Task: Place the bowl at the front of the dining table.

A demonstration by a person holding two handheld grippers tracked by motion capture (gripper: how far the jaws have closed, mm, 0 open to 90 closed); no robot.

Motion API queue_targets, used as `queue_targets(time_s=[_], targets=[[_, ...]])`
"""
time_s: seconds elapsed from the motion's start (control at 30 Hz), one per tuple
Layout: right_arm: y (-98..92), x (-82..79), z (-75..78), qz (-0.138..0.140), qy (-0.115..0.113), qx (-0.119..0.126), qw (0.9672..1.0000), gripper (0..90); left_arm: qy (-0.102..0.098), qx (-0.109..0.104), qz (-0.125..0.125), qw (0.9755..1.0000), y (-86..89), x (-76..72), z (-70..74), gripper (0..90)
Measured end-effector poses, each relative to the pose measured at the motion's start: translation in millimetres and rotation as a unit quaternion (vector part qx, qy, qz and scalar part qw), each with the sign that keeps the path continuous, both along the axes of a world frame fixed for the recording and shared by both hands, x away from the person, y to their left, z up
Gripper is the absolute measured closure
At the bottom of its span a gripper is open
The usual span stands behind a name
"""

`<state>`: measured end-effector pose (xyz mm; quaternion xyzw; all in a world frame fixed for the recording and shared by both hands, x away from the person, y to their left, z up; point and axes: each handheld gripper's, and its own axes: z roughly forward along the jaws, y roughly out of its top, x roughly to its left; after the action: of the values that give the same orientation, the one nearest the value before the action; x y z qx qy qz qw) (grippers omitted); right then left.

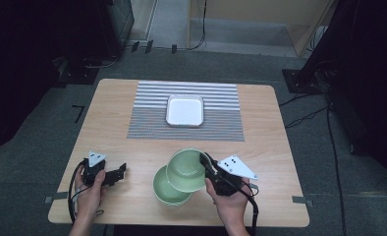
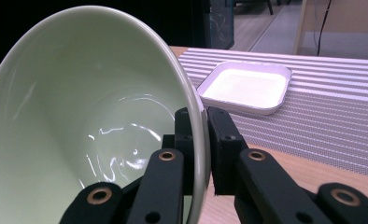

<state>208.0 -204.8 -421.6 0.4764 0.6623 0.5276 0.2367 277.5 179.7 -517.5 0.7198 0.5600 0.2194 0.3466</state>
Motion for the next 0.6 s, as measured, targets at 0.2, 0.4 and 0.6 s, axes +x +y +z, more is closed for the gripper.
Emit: queue_targets(time_s=[0.2, 0.4, 0.6], targets=[[-3.9, 5.6, 6.9, -0.007, -0.002, -0.002, 1.0, 84.1, 0.001, 0.039, -0.005, 0.9992, -7.7, 0.5, -0.8, 12.7], [-3.0, 14.9, 12.1, -0.008, -0.005, -0.004, 0.9999, 84.1, 0.001, 0.038, -0.005, 0.9992, -7.8, 0.7, -0.8, 12.5], [-1.4, 27.3, 17.4, -0.011, -0.006, 0.0, 0.9999, 84.1, 0.001, 0.039, -0.005, 0.9992, -7.7, 0.7, -0.8, 12.5]])
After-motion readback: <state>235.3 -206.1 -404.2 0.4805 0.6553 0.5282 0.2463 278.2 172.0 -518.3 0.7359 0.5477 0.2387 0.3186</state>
